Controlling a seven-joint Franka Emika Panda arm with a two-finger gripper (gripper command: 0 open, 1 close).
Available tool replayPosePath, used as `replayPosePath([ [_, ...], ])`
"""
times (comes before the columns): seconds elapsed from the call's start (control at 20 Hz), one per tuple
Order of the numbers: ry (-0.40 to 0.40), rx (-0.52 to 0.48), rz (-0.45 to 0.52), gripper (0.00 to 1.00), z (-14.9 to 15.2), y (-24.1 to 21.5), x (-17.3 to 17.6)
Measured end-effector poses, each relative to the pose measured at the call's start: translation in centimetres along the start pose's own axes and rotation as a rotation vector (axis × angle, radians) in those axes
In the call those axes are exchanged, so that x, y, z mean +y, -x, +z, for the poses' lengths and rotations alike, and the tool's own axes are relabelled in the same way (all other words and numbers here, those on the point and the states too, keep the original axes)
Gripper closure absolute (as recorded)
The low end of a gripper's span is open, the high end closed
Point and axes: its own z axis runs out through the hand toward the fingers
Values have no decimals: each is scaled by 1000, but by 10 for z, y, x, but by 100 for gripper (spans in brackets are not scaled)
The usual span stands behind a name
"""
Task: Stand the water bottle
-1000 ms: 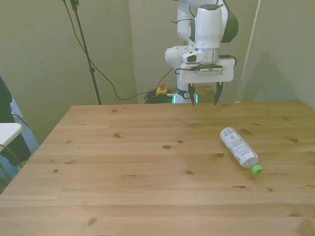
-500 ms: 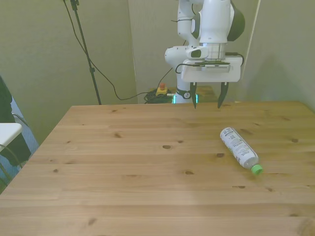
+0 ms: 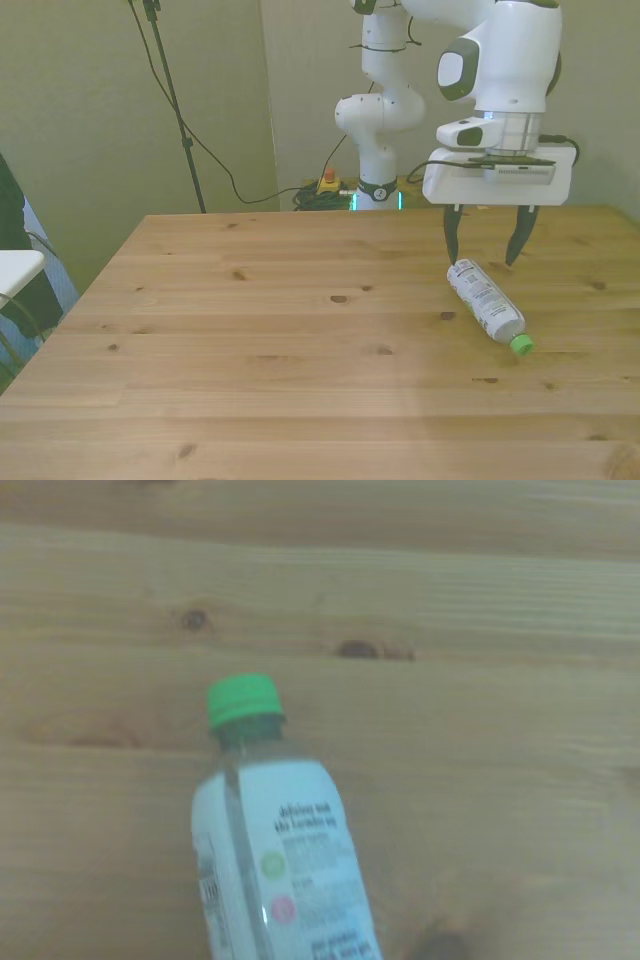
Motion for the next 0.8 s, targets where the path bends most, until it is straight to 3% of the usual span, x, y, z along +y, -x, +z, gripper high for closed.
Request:
replayPosePath([
  [0.4,38,5,5,0,45,-18,-67],
  [0.8,91,-10,-7,0,99,-13,-87],
])
